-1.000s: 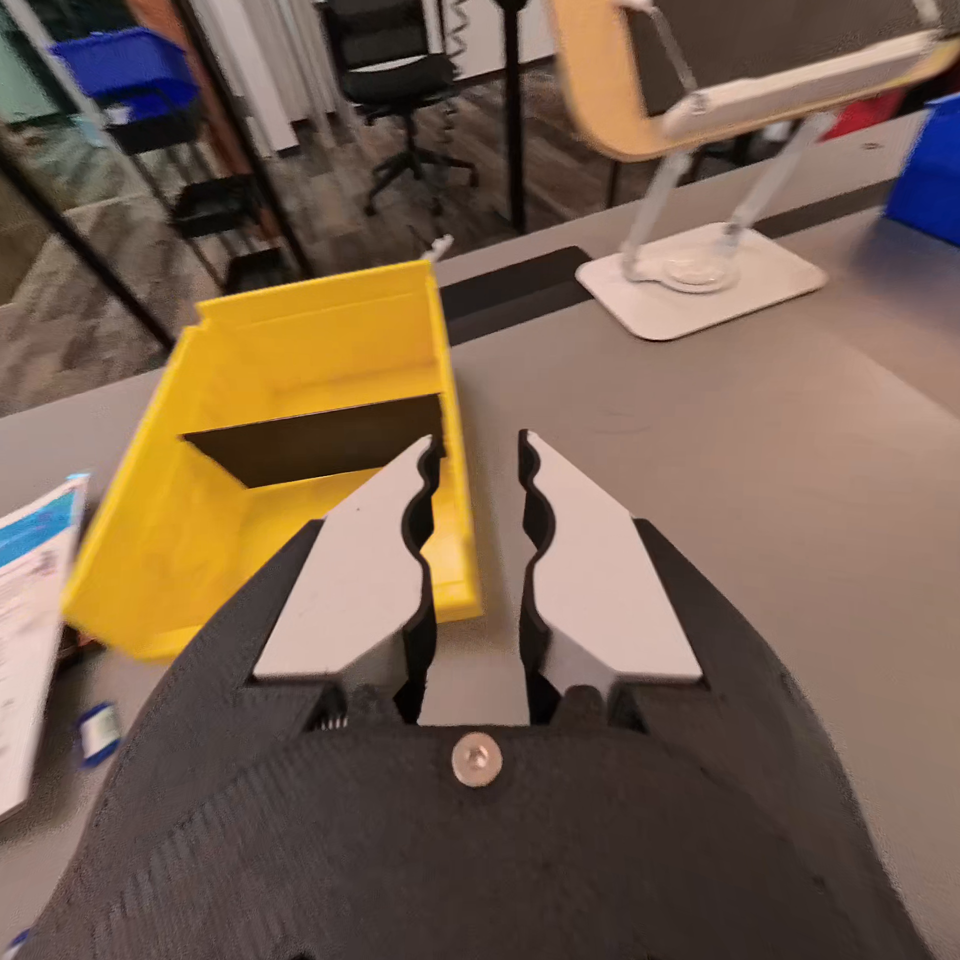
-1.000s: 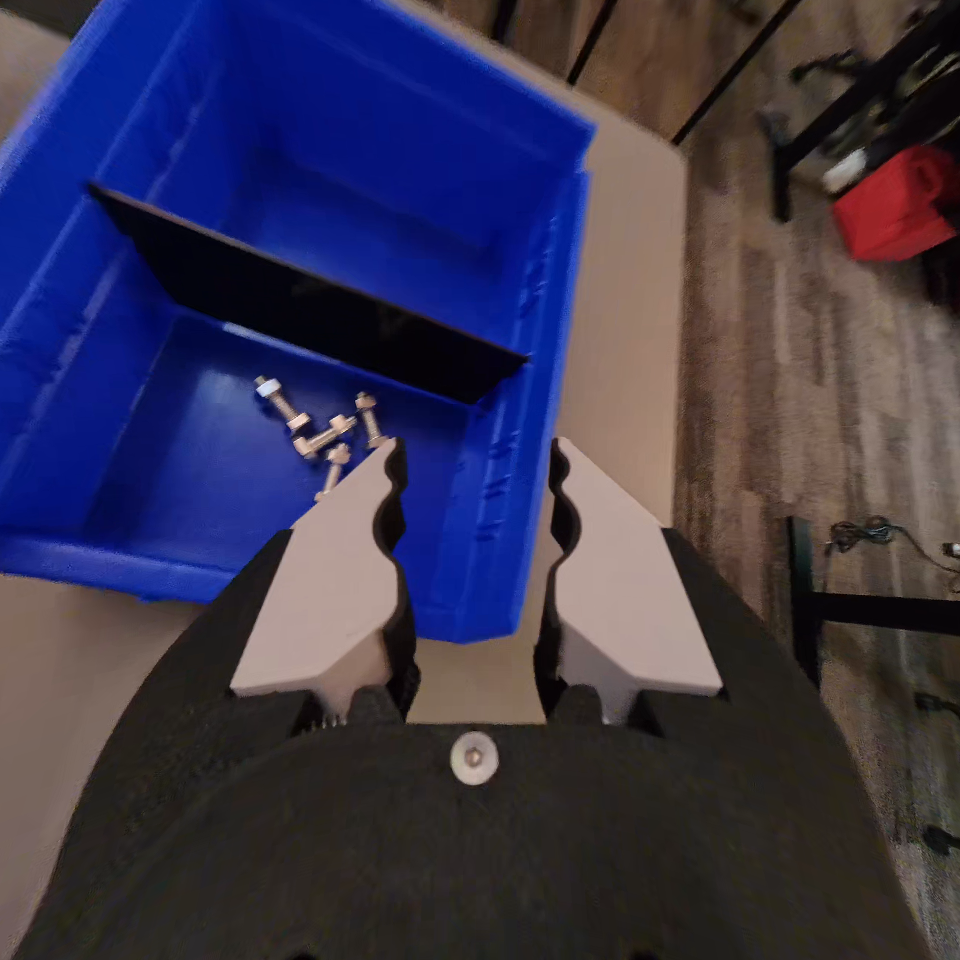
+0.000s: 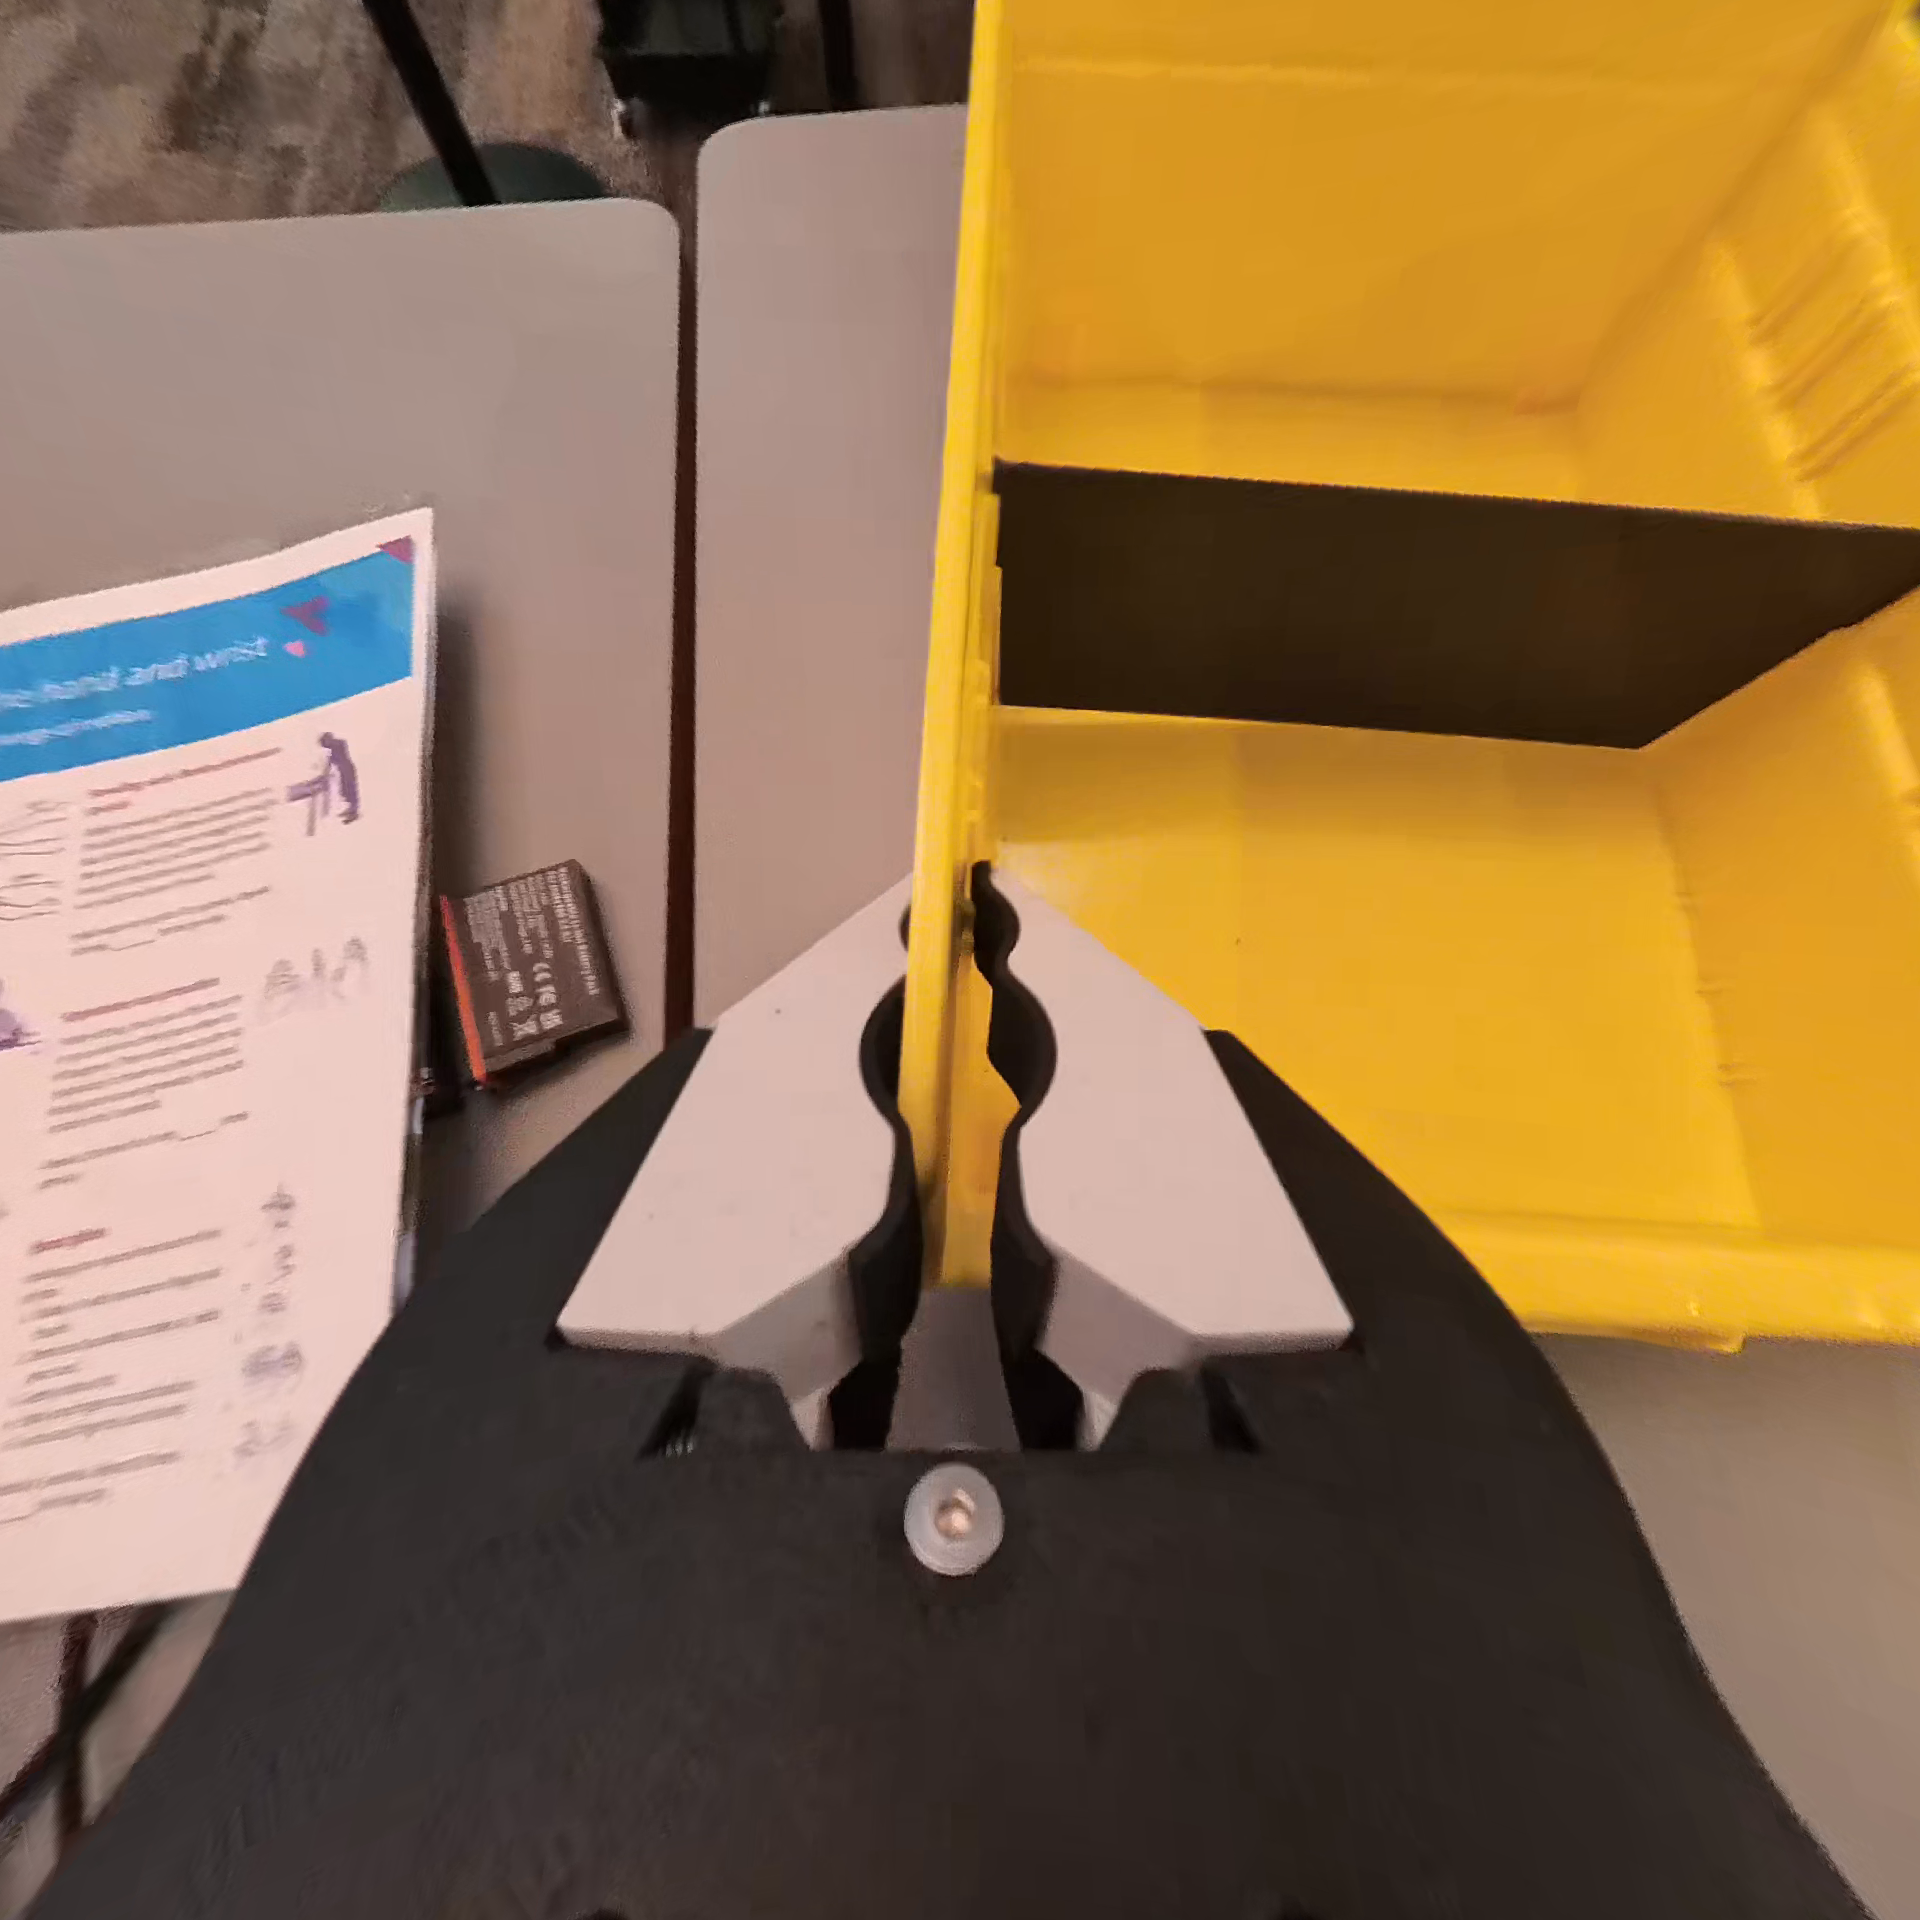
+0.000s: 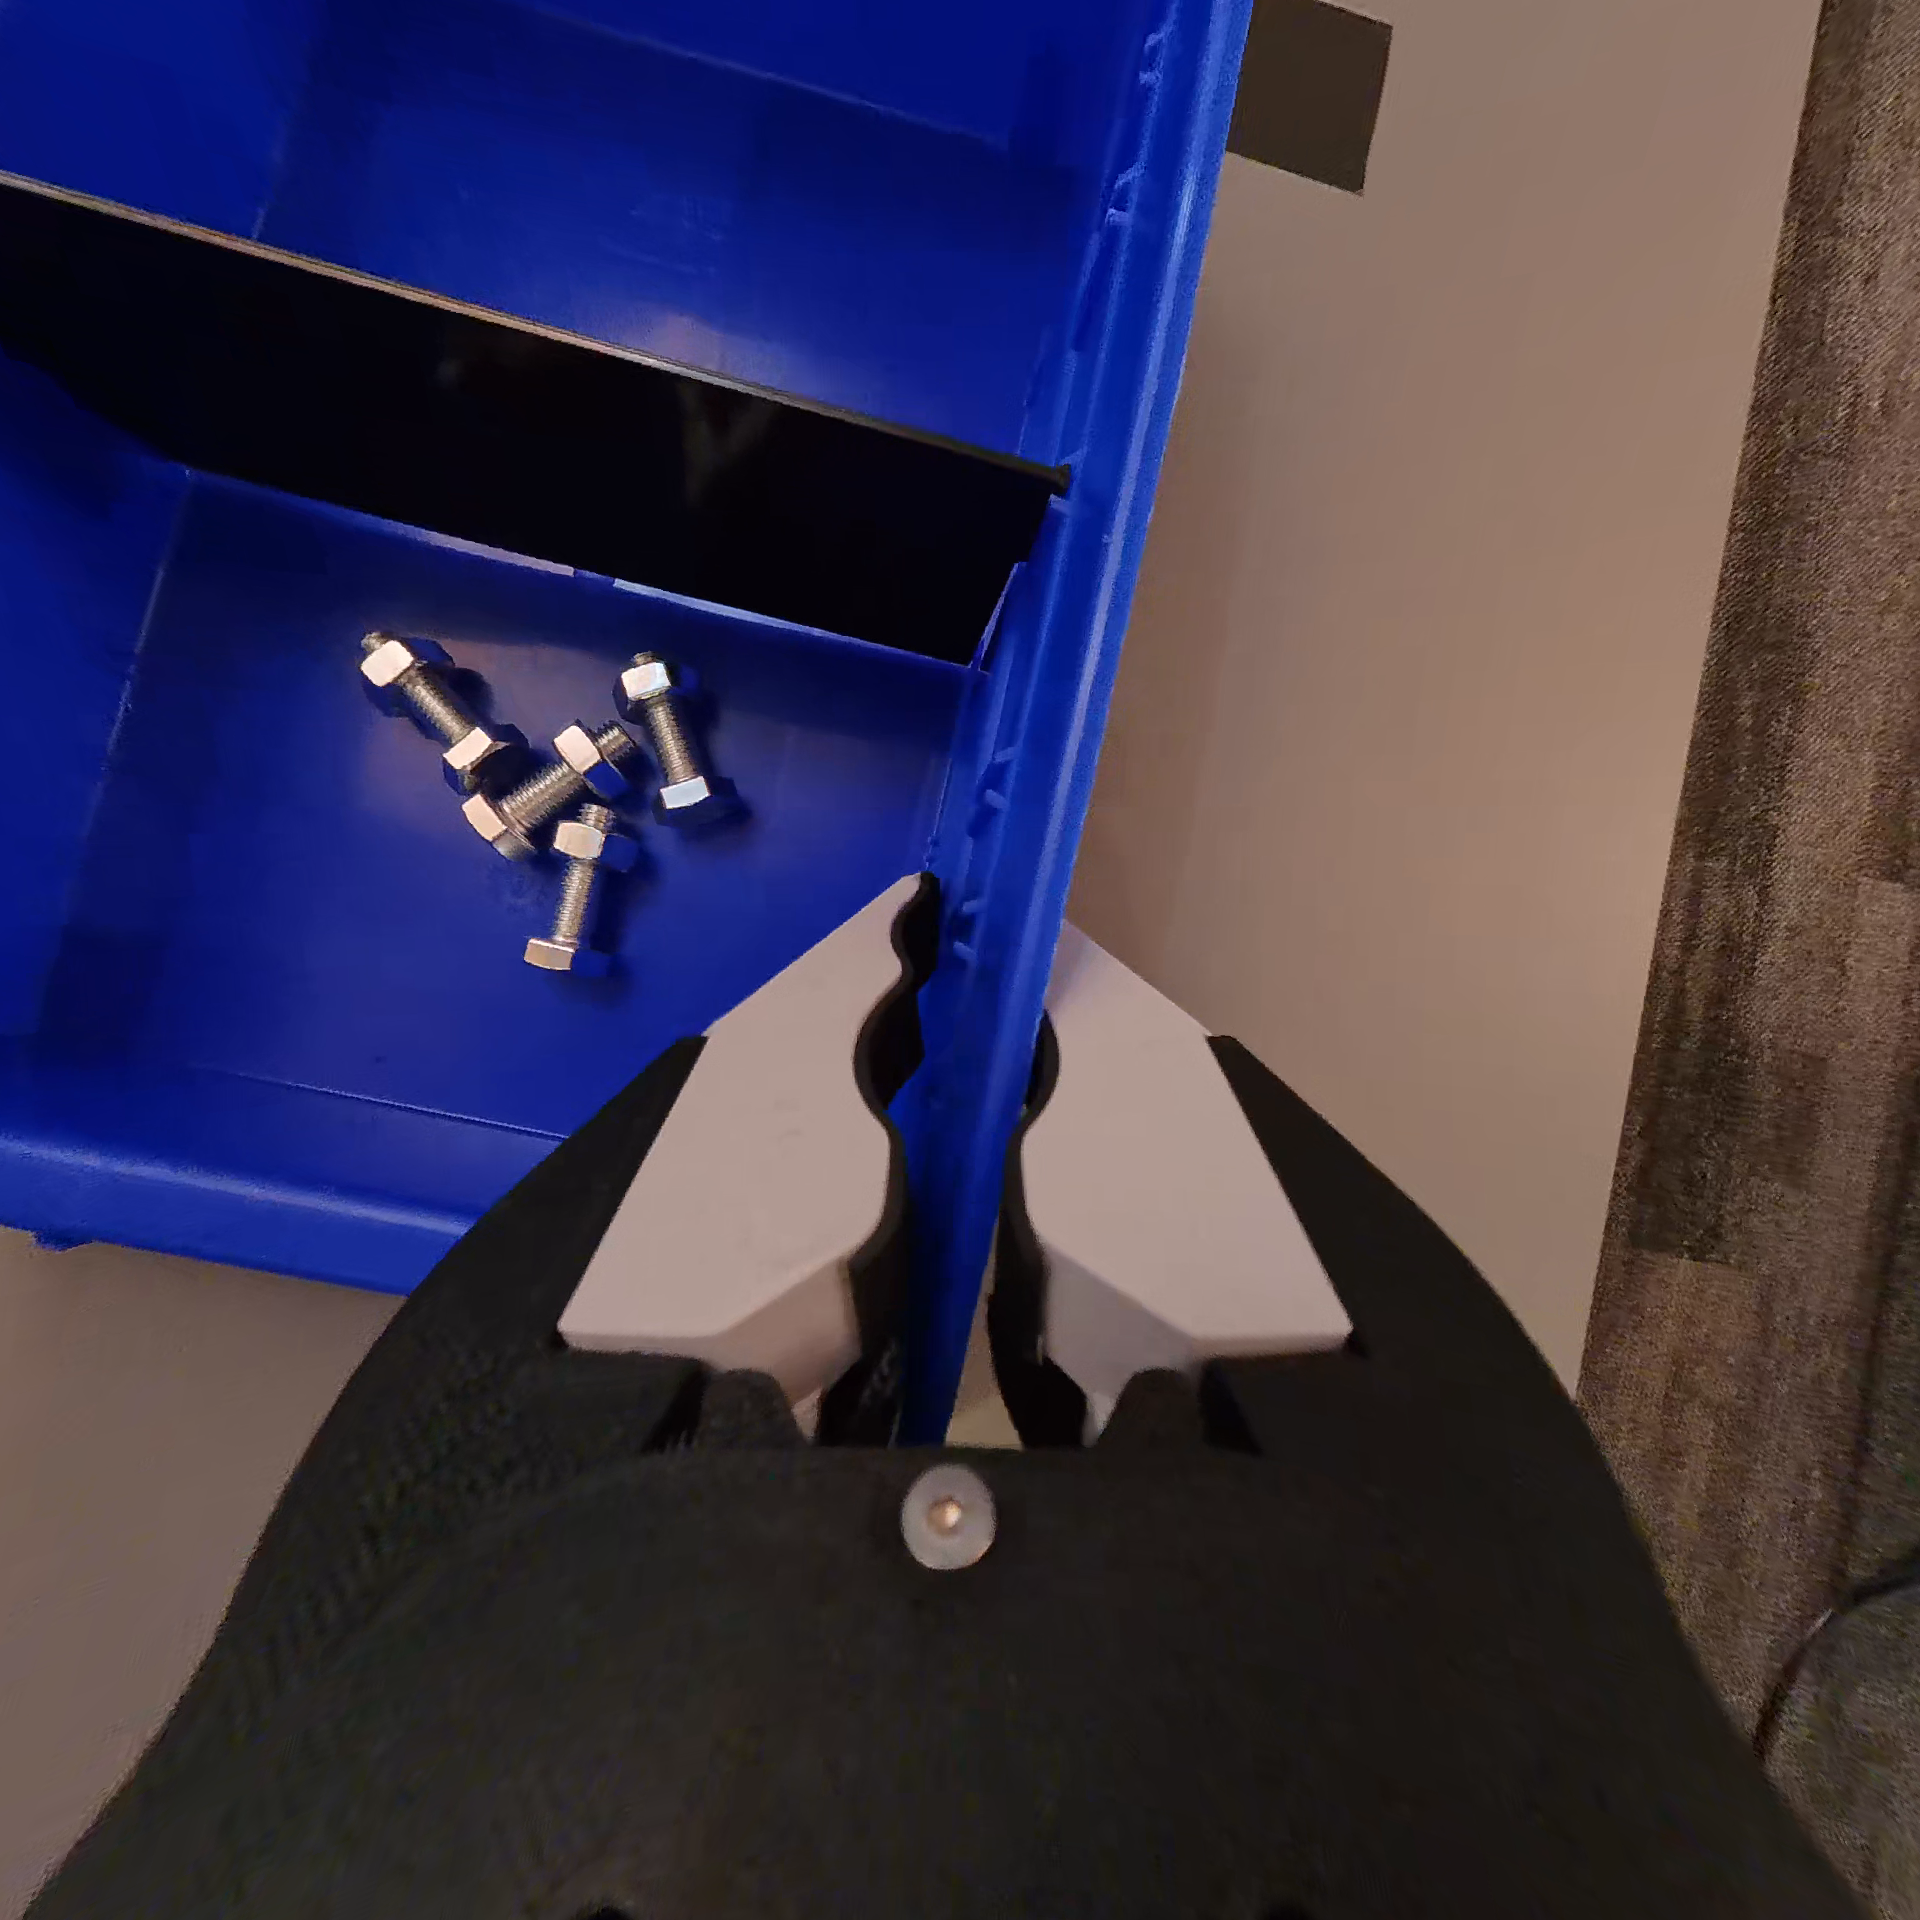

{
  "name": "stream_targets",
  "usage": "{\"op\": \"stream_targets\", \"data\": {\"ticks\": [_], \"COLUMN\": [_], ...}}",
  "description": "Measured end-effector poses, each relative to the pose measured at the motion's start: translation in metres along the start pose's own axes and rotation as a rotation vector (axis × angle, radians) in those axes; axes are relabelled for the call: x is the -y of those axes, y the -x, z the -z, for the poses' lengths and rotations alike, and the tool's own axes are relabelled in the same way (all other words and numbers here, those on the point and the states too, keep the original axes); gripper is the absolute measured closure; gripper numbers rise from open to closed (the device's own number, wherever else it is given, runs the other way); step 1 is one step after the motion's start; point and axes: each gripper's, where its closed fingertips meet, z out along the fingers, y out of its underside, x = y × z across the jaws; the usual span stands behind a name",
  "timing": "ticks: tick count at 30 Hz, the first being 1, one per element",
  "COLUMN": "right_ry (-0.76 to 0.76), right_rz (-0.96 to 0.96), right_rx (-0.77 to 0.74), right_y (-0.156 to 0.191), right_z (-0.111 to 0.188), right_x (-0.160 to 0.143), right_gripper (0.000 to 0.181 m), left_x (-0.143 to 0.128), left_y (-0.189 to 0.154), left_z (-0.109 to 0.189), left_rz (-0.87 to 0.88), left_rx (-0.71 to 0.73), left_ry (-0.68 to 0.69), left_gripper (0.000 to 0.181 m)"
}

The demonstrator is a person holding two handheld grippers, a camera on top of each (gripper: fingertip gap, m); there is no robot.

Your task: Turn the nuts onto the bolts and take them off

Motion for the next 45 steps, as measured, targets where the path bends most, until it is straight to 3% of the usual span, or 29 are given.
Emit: {"op": "stream_targets", "data": {"ticks": [5,13,25,36,45], "right_ry": [-0.004,-0.002,0.006,-0.007,-0.003], "right_rz": [-0.006,0.024,0.142,0.261,0.26], "right_rx": [0.014,0.045,0.147,0.298,0.377], "right_y": [0.02,0.074,0.201,0.364,0.483], "right_z": [0.008,0.026,0.039,0.019,-0.018], "right_x": [-0.008,-0.026,-0.027,0.022,0.09], "right_gripper": [0.176,0.176,0.176,0.177,0.177], "left_x": [-0.004,-0.014,-0.031,-0.042,-0.038], "left_y": [-0.011,-0.047,-0.069,-0.068,-0.061], "left_z": [0.014,0.066,0.168,0.254,0.286], "left_rz": [0.041,0.009,0.068,0.162,0.182], "left_rx": [-0.01,-0.084,-0.116,-0.105,-0.09], "left_ry": [-0.1,-0.171,-0.33,-0.48,-0.531], "left_gripper": [0.179,0.178,0.178,0.178,0.177]}}
